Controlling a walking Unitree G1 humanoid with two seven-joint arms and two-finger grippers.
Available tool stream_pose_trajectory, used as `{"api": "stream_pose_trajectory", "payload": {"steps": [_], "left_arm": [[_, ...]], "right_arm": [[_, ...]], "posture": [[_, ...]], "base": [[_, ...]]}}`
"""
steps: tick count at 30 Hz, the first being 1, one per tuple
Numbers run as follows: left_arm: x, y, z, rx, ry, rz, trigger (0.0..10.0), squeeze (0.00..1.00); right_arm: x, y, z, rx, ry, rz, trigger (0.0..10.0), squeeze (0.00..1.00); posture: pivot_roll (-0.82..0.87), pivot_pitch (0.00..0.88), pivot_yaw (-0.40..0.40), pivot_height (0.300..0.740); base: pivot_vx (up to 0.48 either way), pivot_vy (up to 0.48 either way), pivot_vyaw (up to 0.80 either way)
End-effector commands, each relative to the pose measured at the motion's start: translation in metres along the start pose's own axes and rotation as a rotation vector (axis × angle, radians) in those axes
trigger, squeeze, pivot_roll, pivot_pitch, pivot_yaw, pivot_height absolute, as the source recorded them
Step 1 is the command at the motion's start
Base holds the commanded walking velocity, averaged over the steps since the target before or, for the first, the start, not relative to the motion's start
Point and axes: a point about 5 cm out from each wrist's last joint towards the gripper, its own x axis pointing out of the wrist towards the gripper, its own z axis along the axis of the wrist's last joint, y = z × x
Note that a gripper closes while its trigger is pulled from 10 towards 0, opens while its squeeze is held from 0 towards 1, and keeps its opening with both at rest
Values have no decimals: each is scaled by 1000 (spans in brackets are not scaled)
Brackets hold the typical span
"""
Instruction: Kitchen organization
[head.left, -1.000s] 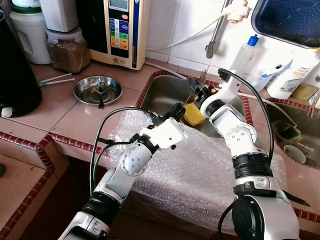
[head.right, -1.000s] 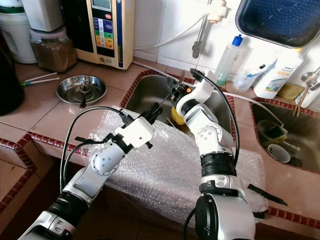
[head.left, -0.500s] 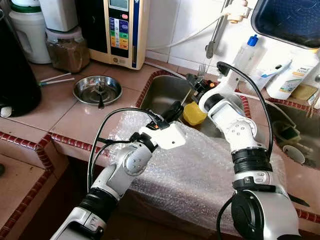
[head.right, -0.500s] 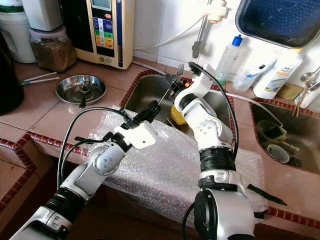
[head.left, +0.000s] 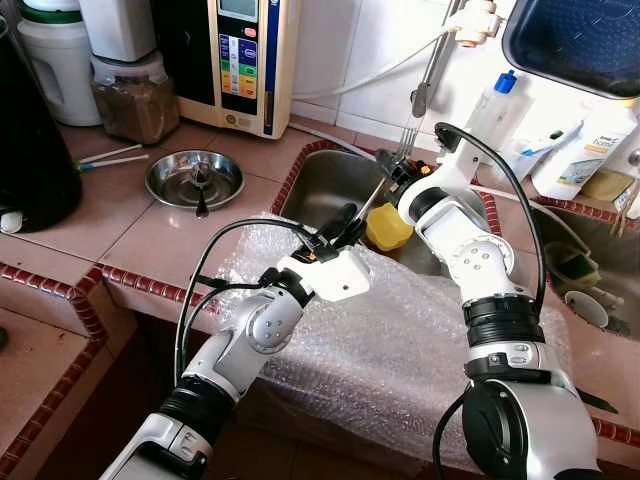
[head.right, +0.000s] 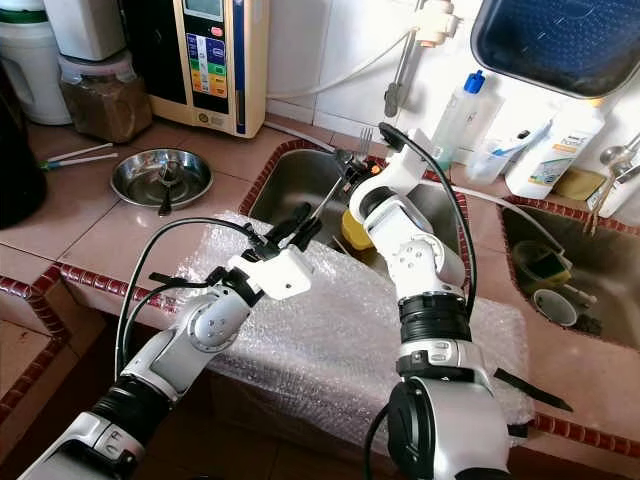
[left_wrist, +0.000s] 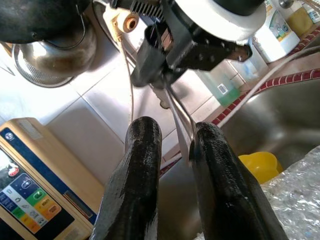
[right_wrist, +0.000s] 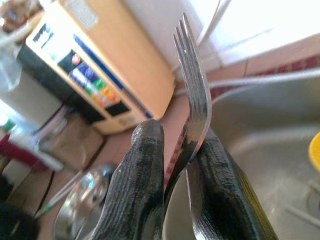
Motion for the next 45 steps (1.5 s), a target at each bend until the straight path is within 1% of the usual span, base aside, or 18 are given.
{"api": "stream_pose_trajectory", "payload": {"steps": [1, 7, 10, 12, 13, 15, 16, 17, 19, 24, 29, 35, 36, 37, 39, 41, 42, 45], "left_arm": [[1, 25, 1, -12, -30, 145, 10000, 1000], [-6, 27, -4, -92, 9, 168, 10000, 1000], [-10, 28, -6, -164, 41, 194, 10000, 1000], [-14, 30, -9, -252, 69, 216, 10000, 1000], [-14, 30, -9, -252, 69, 216, 10000, 1000], [-18, 29, -12, -340, 99, 216, 10000, 1000], [-18, 29, -12, -340, 99, 216, 10000, 1000], [-19, 25, -13, -427, 113, 191, 10000, 1000], [-19, 25, -13, -427, 113, 191, 10000, 1000], [-21, 16, -9, -584, 140, 106, 10000, 1000], [-24, 13, -5, -595, 139, 46, 10000, 1000], [-30, 10, -5, -623, 163, 28, 10000, 1000], [-33, 7, -5, -639, 179, 11, 10000, 1000], [-33, 7, -5, -639, 179, 11, 10000, 1000], [-34, 5, -4, -648, 185, -1, 10000, 1000], [-32, 6, 0, -654, 179, -7, 10000, 1000], [-31, 7, 0, -655, 181, -9, 10000, 1000], [-32, 8, 0, -650, 190, -13, 10000, 1000]], "right_arm": [[-12, -41, 32, -54, -125, -181, 0, 0], [-6, -40, 41, -188, -180, -181, 0, 0], [-6, -42, 42, -347, -198, -179, 0, 0], [-8, -42, 40, -534, -211, -155, 0, 0], [-8, -42, 40, -534, -211, -155, 0, 0], [-9, -47, 33, -636, -197, -146, 0, 0], [-9, -47, 33, -636, -197, -146, 0, 0], [-9, -52, 22, -682, -172, -130, 0, 0], [-9, -52, 22, -682, -172, -130, 0, 0], [-9, -61, -6, -754, -78, -77, 0, 0], [-8, -62, -20, -828, 22, 4, 0, 0], [-2, -55, -17, -881, 92, 60, 0, 0], [-1, -58, -16, -868, 104, 41, 2549, 1000], [-1, -58, -16, -868, 104, 41, 2549, 1000], [-3, -63, -17, -839, 120, 8, 10000, 1000], [-7, -74, -22, -815, 151, -51, 10000, 1000], [-9, -80, -27, -762, 178, -87, 10000, 1000], [-12, -85, -35, -701, 207, -123, 10000, 1000]], "posture": [[79, 0, -155, 740], [95, 0, -152, 740], [105, 0, -151, 740], [111, 0, -147, 740], [111, 0, -147, 740], [118, 0, -143, 740], [118, 0, -143, 740], [123, 0, -138, 740], [123, 0, -138, 740], [137, 0, -126, 740], [148, 0, -96, 740], [126, 0, -57, 740], [124, 0, -49, 740], [124, 0, -49, 740], [130, 0, -46, 740], [136, 0, -42, 740], [138, 0, -40, 740], [132, 0, -32, 740]], "base": [[0, 0, 0], [0, 0, 0], [0, 0, 0], [0, 0, 0], [0, 0, 0], [0, 0, 0], [0, 0, 0], [0, 0, 0], [0, 0, 0], [0, 0, 0], [0, 0, 0], [0, 0, 0], [0, 0, 0], [0, 0, 0], [0, 0, 0], [0, 0, 0], [0, 0, 0], [0, 0, 0]]}}
